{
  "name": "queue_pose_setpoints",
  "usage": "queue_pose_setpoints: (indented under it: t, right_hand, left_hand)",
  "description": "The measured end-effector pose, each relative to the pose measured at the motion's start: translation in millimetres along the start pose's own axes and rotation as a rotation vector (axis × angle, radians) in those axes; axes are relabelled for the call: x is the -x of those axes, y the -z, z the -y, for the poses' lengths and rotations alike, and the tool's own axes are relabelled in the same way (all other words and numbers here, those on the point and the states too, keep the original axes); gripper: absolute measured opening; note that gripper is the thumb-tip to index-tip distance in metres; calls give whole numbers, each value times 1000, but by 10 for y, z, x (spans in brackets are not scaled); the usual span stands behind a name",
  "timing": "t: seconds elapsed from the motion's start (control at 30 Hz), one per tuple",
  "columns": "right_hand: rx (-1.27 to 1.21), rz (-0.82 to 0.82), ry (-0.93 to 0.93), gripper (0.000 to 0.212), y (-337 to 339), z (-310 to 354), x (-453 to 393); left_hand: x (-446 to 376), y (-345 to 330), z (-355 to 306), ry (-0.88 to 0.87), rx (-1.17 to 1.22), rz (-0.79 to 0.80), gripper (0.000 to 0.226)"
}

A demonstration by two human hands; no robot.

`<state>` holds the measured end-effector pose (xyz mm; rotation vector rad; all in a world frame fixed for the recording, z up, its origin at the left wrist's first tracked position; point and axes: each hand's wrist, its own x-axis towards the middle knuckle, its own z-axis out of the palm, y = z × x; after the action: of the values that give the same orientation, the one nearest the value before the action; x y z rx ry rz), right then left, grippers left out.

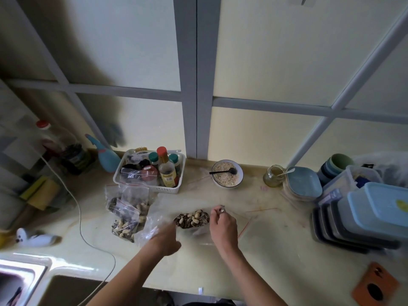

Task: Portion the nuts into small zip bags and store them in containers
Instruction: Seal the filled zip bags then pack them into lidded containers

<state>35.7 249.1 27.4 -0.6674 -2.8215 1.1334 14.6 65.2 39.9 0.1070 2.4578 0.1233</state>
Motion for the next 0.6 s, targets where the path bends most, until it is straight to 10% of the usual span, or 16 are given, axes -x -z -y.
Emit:
queue_pose_setpoints:
  t: [0.17, 0.6]
  right_hand:
    - [26, 35, -29, 36, 64, 3, 10]
    - [-334, 105, -329, 31, 50, -80, -68]
  left_hand:
    - [56, 9, -96, 11, -161, 336, 47]
    - [-193, -151, -273, -74, 184, -147, 37]
